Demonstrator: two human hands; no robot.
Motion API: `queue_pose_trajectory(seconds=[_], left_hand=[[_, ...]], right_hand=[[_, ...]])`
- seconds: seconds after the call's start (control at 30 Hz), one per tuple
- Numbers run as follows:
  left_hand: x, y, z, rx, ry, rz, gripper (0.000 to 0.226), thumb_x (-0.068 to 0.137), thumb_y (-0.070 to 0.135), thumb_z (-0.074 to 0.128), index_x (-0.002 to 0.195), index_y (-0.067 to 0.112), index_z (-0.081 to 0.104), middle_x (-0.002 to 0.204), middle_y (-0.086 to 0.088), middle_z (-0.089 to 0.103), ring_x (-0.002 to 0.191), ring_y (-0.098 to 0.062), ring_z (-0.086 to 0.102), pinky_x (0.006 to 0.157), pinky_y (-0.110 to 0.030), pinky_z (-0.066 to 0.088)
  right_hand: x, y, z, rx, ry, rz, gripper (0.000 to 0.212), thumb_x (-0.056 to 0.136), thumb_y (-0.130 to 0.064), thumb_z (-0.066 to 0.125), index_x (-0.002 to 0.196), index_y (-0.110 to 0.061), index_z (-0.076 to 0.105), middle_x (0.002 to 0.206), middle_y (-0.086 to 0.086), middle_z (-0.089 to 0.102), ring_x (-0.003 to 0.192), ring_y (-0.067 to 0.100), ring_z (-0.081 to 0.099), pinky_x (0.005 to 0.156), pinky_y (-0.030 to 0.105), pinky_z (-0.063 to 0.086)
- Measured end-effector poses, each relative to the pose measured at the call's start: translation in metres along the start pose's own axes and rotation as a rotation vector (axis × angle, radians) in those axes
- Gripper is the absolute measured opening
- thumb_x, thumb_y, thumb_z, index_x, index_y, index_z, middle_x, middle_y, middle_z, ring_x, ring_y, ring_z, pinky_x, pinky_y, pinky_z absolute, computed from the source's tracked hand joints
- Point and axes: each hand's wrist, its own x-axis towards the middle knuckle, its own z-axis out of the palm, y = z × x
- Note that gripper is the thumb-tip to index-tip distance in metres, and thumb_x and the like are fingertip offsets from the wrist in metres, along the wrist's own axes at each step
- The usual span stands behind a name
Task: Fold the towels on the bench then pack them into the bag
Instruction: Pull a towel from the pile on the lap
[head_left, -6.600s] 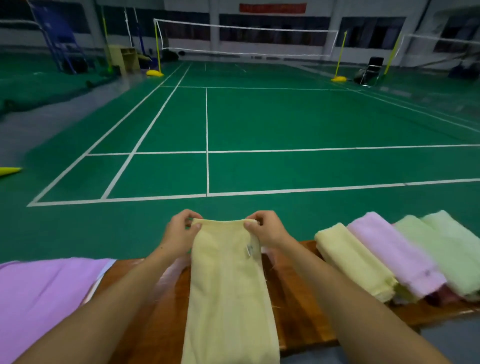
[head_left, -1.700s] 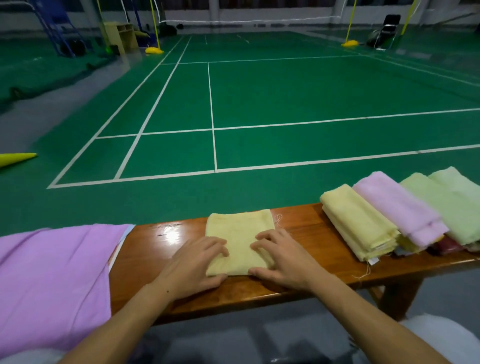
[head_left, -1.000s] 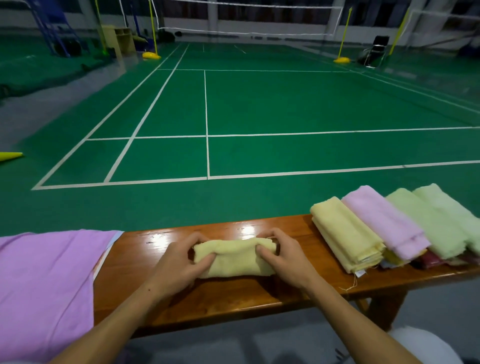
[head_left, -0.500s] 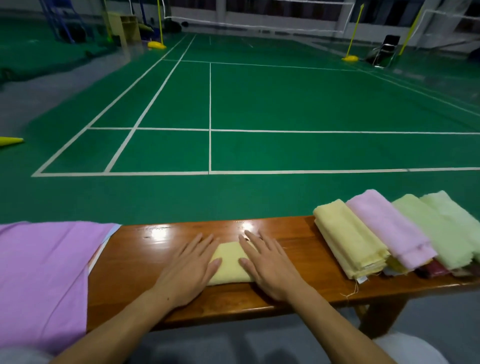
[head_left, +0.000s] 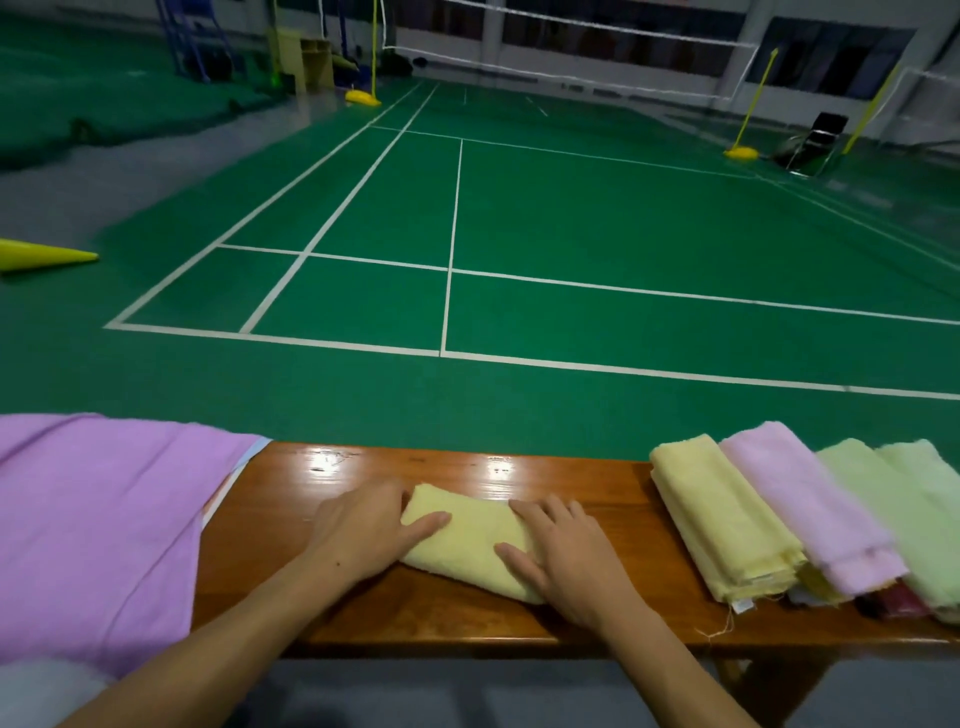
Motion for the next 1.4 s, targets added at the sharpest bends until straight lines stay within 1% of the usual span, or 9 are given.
queue_pose_trajectory(seconds=[0.07,0.17,0.3,0.5,0.73,0.87,1.07,1.23,1.4], left_hand=[[-0.002,0.007,-0.007,-0.075,-0.019,-0.007,0.045,0.09,0.075,0.057,0.075,0.033,0.046,0.075,0.016,0.053,0.071,-0.005,0.052,0.061,-0.03,0.04],[0.002,0.008,-0.008,-0.302,-0.085,-0.01,0.033,0.089,0.056,0.074,0.079,0.036,0.05,0.078,0.017,0.056,0.07,0.002,0.051,0.057,-0.024,0.037],[0.008,0.003,-0.005,-0.592,-0.039,0.104,0.03,0.082,0.033,0.086,0.1,0.03,0.062,0.098,0.012,0.068,0.086,-0.004,0.063,0.074,-0.027,0.054],[0.0,0.017,-0.021,-0.909,-0.013,0.333,0.027,0.087,0.003,0.078,0.104,0.02,0.065,0.1,-0.003,0.07,0.095,-0.023,0.067,0.08,-0.033,0.055],[0.005,0.019,-0.027,-1.036,0.107,0.215,0.027,0.087,0.008,0.083,0.108,0.016,0.068,0.103,0.0,0.071,0.091,-0.012,0.073,0.08,-0.03,0.06],[0.004,0.025,-0.019,-1.039,0.113,0.121,0.026,0.09,0.012,0.08,0.112,0.015,0.066,0.102,-0.006,0.074,0.086,-0.02,0.076,0.069,-0.033,0.063],[0.013,0.06,-0.004,-0.998,0.086,0.089,0.023,0.091,0.012,0.079,0.11,0.014,0.066,0.099,-0.008,0.075,0.079,-0.009,0.073,0.067,-0.03,0.061],[0.04,0.116,0.001,-0.989,0.032,0.14,0.022,0.09,0.015,0.081,0.108,0.016,0.067,0.098,-0.006,0.075,0.084,-0.013,0.071,0.071,-0.03,0.058],[0.081,0.194,-0.004,-0.983,-0.024,0.24,0.029,0.087,0.021,0.083,0.109,0.013,0.066,0.105,-0.013,0.075,0.087,-0.019,0.07,0.072,-0.035,0.056]], right_hand=[[0.001,-0.002,0.002,-0.004,0.005,0.013,0.071,0.098,-0.077,0.028,0.155,-0.036,0.035,0.141,-0.007,0.052,0.122,0.015,0.047,0.103,0.036,0.045],[0.003,-0.005,0.004,-0.013,0.012,0.011,0.071,0.096,-0.078,0.028,0.152,-0.036,0.04,0.135,-0.007,0.053,0.117,0.015,0.043,0.101,0.035,0.044],[0.006,-0.007,0.001,0.179,-0.007,0.016,0.073,0.09,-0.079,0.042,0.149,-0.036,0.042,0.136,-0.012,0.05,0.12,0.01,0.037,0.104,0.034,0.044],[0.005,-0.009,-0.012,0.539,-0.046,-0.046,0.071,0.08,-0.071,0.072,0.139,-0.059,0.034,0.127,-0.028,0.053,0.116,-0.004,0.047,0.097,0.03,0.049],[-0.004,-0.005,-0.023,0.841,-0.04,0.01,0.059,0.083,-0.038,0.078,0.134,-0.039,0.048,0.122,-0.016,0.065,0.109,0.005,0.066,0.092,0.04,0.06],[-0.018,0.012,-0.033,0.87,0.024,0.033,0.059,0.08,-0.04,0.072,0.135,-0.043,0.05,0.124,-0.013,0.063,0.111,0.004,0.063,0.093,0.037,0.058],[-0.044,0.041,-0.036,0.874,0.091,0.096,0.052,0.078,-0.045,0.064,0.127,-0.044,0.05,0.123,-0.011,0.061,0.111,0.003,0.06,0.095,0.037,0.056],[-0.066,0.075,-0.05,0.789,0.27,0.074,0.047,0.089,-0.017,0.072,0.122,-0.043,0.05,0.125,-0.023,0.057,0.116,-0.004,0.054,0.092,0.013,0.044],[-0.086,0.12,-0.061,0.76,0.481,0.203,0.036,0.09,-0.025,0.072,0.119,-0.041,0.056,0.127,-0.011,0.056,0.12,-0.008,0.046,0.091,0.012,0.038]])
